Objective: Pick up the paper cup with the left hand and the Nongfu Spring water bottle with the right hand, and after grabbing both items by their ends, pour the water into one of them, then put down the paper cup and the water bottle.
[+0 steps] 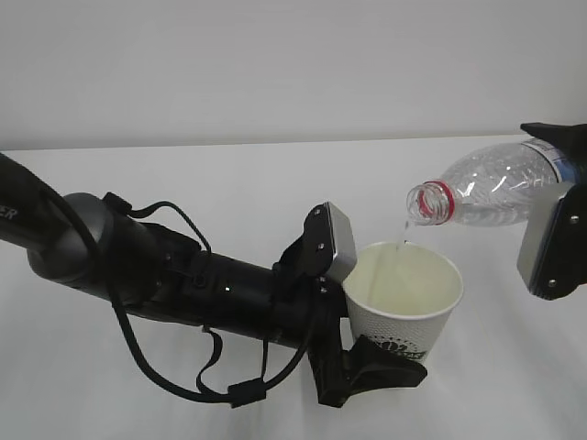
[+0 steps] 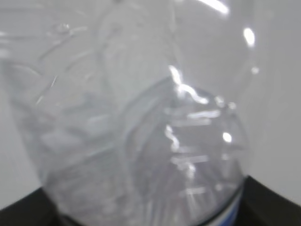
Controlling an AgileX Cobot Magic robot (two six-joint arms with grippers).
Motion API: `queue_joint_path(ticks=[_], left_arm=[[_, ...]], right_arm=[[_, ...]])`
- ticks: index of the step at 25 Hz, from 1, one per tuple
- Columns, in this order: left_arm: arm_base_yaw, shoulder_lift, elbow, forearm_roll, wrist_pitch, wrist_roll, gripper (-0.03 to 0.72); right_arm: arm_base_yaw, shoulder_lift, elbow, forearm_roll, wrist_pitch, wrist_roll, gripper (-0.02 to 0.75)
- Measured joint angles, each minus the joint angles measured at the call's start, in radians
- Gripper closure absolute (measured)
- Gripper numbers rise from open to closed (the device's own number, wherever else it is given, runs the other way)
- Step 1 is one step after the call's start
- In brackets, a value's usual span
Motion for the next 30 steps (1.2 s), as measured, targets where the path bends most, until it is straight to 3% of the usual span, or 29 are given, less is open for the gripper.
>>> queue_joint_path(ticks=[30], left_arm=[[0.0, 0.0, 0.0, 0.0, 0.002, 0.0, 0.138]], right_arm=[[0.0, 0.0, 0.0, 0.004, -0.023, -0.021, 0.253]])
